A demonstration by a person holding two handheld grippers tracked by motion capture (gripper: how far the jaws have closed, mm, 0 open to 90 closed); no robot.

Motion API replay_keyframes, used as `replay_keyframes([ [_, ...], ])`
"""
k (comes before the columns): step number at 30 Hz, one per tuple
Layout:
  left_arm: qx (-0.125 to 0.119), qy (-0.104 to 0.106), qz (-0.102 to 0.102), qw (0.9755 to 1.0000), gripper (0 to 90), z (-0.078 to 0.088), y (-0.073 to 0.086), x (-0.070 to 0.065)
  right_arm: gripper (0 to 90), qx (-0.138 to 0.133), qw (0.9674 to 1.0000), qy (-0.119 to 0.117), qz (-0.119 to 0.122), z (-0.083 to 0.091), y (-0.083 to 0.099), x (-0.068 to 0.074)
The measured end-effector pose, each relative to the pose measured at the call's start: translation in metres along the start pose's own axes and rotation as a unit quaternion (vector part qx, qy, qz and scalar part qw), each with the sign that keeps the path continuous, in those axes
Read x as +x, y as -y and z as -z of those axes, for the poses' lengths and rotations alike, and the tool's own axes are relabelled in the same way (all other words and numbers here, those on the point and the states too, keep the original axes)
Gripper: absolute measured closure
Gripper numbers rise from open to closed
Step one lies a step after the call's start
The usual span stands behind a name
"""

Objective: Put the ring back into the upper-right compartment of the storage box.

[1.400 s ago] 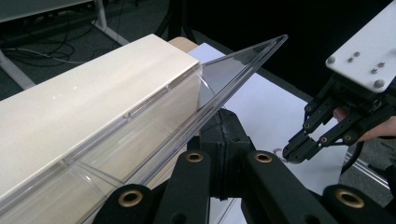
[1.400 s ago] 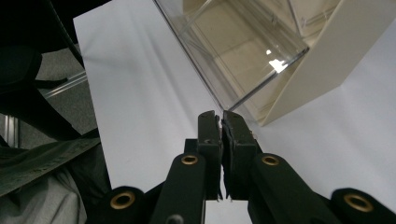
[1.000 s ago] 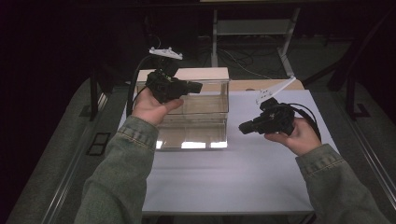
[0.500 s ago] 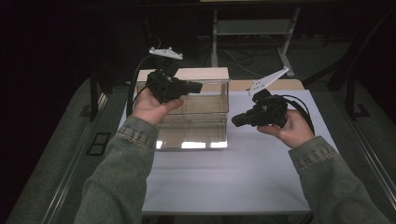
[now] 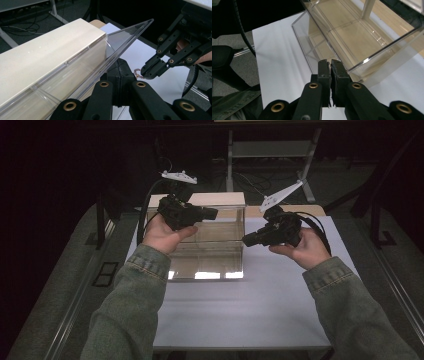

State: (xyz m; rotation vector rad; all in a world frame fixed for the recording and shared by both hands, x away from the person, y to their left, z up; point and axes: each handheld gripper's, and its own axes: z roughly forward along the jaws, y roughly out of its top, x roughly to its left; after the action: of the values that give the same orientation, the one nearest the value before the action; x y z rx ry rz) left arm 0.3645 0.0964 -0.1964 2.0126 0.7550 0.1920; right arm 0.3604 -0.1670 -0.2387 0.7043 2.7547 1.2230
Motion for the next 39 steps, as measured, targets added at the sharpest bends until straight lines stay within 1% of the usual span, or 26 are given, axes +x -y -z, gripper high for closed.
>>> replay_keyframes([
  [3,0.0,-0.001,0.0,1.0,89.2,0.0,0.0,0.0,86.1,-0.001,1.0,0.0,0.001,-0.002,-0.005,-0.001],
  [11,0.0,0.0,0.001,1.0,89.2,0.0,0.0,0.0,86.1,-0.009,0.9999,0.014,-0.002,-0.007,-0.016,-0.005],
  [13,0.002,0.0,0.0,1.0,89.2,0.0,0.0,0.0,86.1,-0.015,0.9997,0.019,0.0,-0.01,-0.017,-0.007],
  [17,0.0,0.0,0.0,1.0,89.2,0.0,0.0,0.0,86.1,-0.02,0.9995,0.024,-0.008,-0.014,-0.018,-0.011],
  [18,-0.001,0.001,0.0,1.0,89.2,0.0,0.0,0.0,86.1,-0.022,0.9994,0.026,-0.007,-0.015,-0.018,-0.012],
  [23,-0.001,0.001,-0.001,1.0,89.2,0.0,0.0,0.0,86.0,-0.025,0.9994,0.02,-0.013,-0.021,-0.02,-0.016],
  [27,-0.001,0.001,-0.001,1.0,89.2,0.0,0.0,0.0,85.1,-0.026,0.9994,0.016,-0.015,-0.023,-0.02,-0.015],
  [29,-0.001,0.001,-0.001,1.0,89.1,0.0,0.0,0.0,81.5,-0.029,0.9993,0.02,-0.012,-0.023,-0.02,-0.014],
  [30,-0.001,0.001,-0.001,1.0,89.2,0.0,0.0,0.0,80.4,-0.029,0.9993,0.019,-0.014,-0.023,-0.021,-0.013],
  [32,0.001,0.001,-0.001,1.0,89.2,0.0,0.0,0.0,79.7,-0.03,0.9993,0.019,-0.016,-0.021,-0.02,-0.012],
  [33,0.0,0.001,-0.001,1.0,89.2,0.0,0.0,0.0,79.2,-0.033,0.9992,0.021,-0.009,-0.021,-0.02,-0.012],
  [34,0.0,0.001,-0.001,1.0,89.2,0.0,0.0,0.0,78.2,-0.03,0.9992,0.018,-0.018,-0.019,-0.02,-0.011],
  [35,0.0,0.001,-0.001,1.0,89.2,0.0,0.0,0.0,76.6,-0.033,0.9992,0.016,-0.017,-0.018,-0.019,-0.011],
  [37,-0.001,0.001,-0.001,1.0,89.2,0.0,0.0,0.0,70.4,-0.033,0.9991,0.017,-0.021,-0.016,-0.017,-0.01],
  [39,0.0,0.001,-0.001,1.0,89.2,-0.001,0.0,0.0,63.6,-0.036,0.999,0.014,-0.023,-0.014,-0.014,-0.01],
])
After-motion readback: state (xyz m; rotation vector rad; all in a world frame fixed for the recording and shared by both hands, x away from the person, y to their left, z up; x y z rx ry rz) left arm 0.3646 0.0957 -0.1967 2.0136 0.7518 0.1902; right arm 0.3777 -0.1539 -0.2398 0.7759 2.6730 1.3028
